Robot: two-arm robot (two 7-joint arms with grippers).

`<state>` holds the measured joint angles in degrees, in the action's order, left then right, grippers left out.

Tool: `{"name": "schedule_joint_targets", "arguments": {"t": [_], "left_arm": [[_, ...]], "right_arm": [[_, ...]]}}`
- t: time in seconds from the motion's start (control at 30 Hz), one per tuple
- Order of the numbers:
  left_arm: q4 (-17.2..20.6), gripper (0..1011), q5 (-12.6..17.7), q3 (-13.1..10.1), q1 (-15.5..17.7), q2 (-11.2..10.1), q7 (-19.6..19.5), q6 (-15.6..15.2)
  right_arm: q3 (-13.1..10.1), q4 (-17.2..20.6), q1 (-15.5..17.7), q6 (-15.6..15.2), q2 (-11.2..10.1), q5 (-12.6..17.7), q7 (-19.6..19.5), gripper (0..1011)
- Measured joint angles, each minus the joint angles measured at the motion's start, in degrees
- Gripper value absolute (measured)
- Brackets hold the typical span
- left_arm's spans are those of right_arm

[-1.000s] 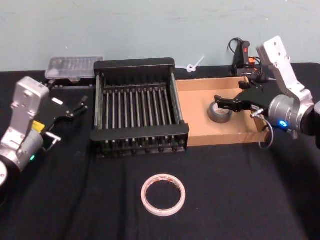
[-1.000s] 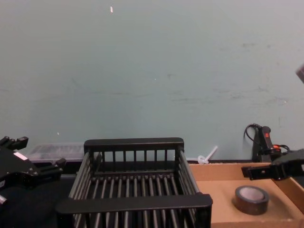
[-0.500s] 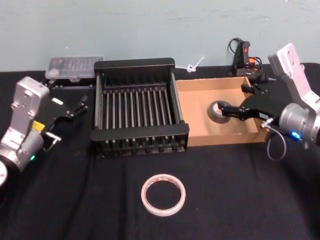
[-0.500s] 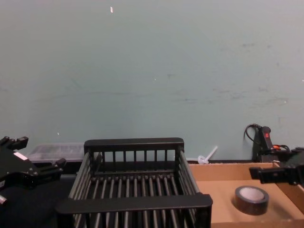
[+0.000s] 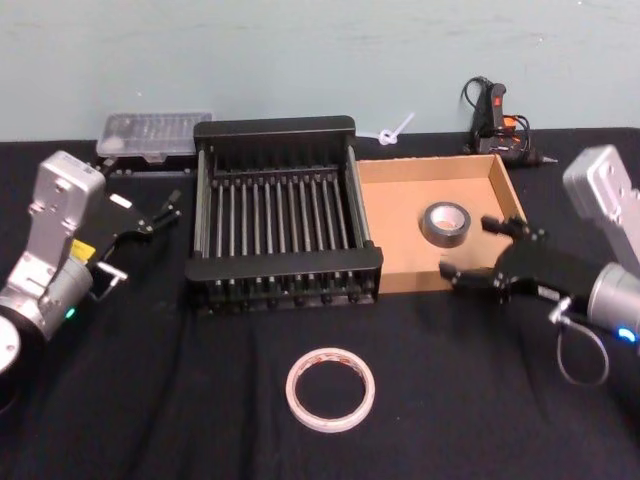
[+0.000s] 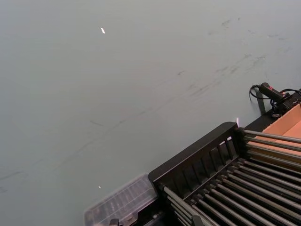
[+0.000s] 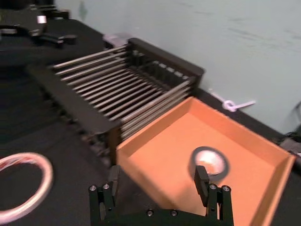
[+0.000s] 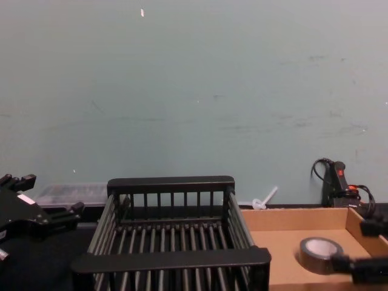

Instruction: Pick up the white tape and place it into the black box , Pick up the silver tape and place it into the brown box.

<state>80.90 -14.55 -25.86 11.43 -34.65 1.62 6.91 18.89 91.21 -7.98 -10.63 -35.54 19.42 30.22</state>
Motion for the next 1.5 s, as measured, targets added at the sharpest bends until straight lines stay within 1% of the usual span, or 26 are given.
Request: {"name": "schedule_joint_targets", "arguments": {"t": [0.17,0.2,0.27,0.37,0.53,0.63,0.73,0.87,0.93,0.97,1.03,1.07,1.17,1.2,1.33,1.5], "left_arm": [[0.0,1001,0.0,0.0,0.0,0.0,0.0,0.0],[0.0,1001,0.0,0.0,0.0,0.0,0.0,0.0],[0.0,1001,0.0,0.0,0.0,0.0,0.0,0.0],[0.0,1001,0.0,0.0,0.0,0.0,0.0,0.0],[0.0,1001,0.0,0.0,0.0,0.0,0.0,0.0],[0.0,1001,0.0,0.0,0.0,0.0,0.0,0.0],[0.0,1001,0.0,0.0,0.0,0.0,0.0,0.0],[0.0,1001,0.0,0.0,0.0,0.0,0.0,0.0],[0.0,1001,0.0,0.0,0.0,0.0,0.0,0.0],[0.0,1001,0.0,0.0,0.0,0.0,0.0,0.0],[0.0,1001,0.0,0.0,0.0,0.0,0.0,0.0],[0.0,1001,0.0,0.0,0.0,0.0,0.0,0.0],[0.0,1001,0.0,0.0,0.0,0.0,0.0,0.0],[0.0,1001,0.0,0.0,0.0,0.0,0.0,0.0],[0.0,1002,0.0,0.0,0.0,0.0,0.0,0.0],[0.0,1001,0.0,0.0,0.0,0.0,0.0,0.0]], "right_arm": [[0.78,1.28,2.6,2.2,-1.42,1.12,1.33,1002],[0.78,1.28,2.6,2.2,-1.42,1.12,1.33,1002],[1.66,1.61,3.35,2.9,-1.88,1.5,1.96,1002],[2.53,1.65,3.54,3.24,-2.03,1.52,2.42,1002],[4.77,1.55,3.03,3.6,-1.93,1.42,3.5,1002],[5.96,1.24,2.27,3.61,-1.68,1.18,4.12,1002],[8.1,0.32,0.7,3.41,-1.1,0.54,5.25,1002],[9.74,-0.76,-0.71,3.15,-0.37,0.1,5.98,1002],[11.37,-2.1,-2.32,2.9,0.58,-0.29,6.68,1002],[11.37,-2.1,-2.32,2.9,0.58,-0.29,6.68,1002],[12.75,-3.33,-3.8,2.7,1.55,-0.53,7.3,1002],[12.75,-3.33,-3.8,2.7,1.55,-0.53,7.3,1003],[14.53,-4.88,-5.64,2.46,2.72,-0.83,8.23,1002],[14.53,-4.88,-5.64,2.46,2.72,-0.83,8.23,1002],[17.01,-6.78,-8.09,1.45,3.93,-1.54,9.28,1002],[18.79,-7.99,-9.96,-0.29,4.46,-2.41,9.77,1003]]}}
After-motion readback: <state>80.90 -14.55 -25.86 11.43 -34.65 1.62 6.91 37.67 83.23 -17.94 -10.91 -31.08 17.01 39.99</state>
